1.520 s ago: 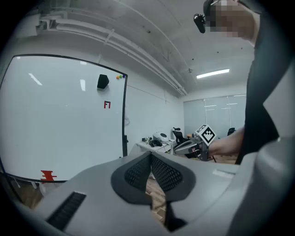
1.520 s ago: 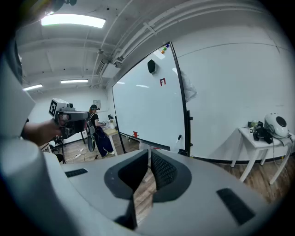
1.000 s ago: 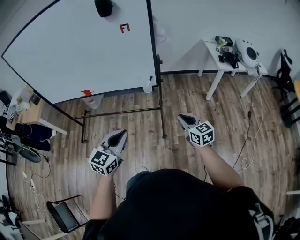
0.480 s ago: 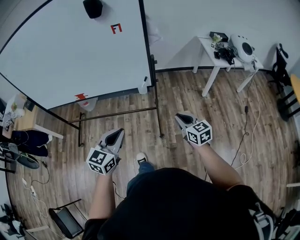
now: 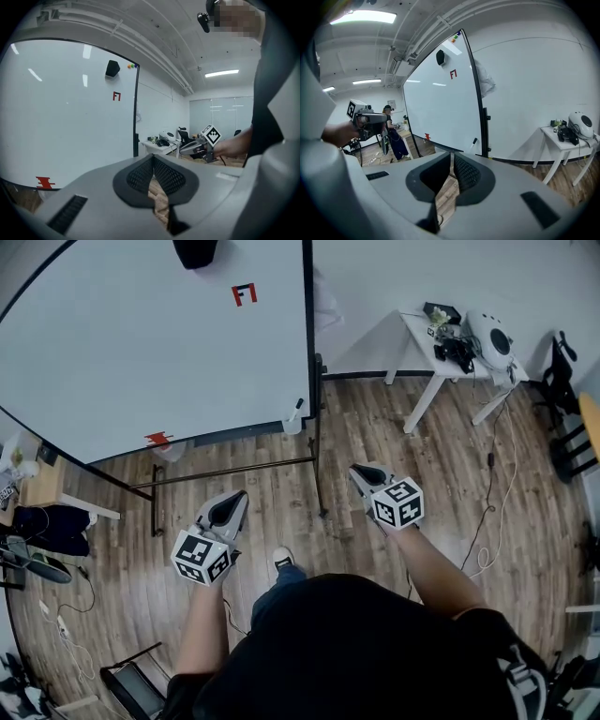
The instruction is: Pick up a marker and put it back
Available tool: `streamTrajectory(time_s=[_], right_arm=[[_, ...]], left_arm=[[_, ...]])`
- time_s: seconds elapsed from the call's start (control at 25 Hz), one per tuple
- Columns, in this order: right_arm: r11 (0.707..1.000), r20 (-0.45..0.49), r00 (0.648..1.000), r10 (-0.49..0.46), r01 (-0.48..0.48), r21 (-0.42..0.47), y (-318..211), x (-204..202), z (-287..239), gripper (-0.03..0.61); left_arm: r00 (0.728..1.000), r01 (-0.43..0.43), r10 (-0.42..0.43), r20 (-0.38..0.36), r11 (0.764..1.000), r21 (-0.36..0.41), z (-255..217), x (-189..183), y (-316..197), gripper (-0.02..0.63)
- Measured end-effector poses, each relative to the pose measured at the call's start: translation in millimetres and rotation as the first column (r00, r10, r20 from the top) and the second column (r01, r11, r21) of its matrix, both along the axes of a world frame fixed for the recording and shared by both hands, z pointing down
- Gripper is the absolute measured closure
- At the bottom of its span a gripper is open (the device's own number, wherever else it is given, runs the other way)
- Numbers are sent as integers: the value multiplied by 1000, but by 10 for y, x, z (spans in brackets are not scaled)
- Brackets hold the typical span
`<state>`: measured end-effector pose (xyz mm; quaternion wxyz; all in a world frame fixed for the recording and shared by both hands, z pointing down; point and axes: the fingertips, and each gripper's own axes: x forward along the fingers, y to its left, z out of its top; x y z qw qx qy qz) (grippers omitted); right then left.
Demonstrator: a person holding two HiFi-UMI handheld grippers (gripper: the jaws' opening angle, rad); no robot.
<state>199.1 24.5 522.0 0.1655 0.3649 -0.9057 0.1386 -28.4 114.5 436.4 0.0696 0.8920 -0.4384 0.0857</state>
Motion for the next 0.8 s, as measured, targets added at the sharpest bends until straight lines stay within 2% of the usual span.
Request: streamTrajectory(time_s=[0.8], right_arm=[[997,-56,997,53,-56,-47,-1044,-961,118,560]], left_arm=[[997,-71,69,-44,997,-30,180,-986,-1254,601]])
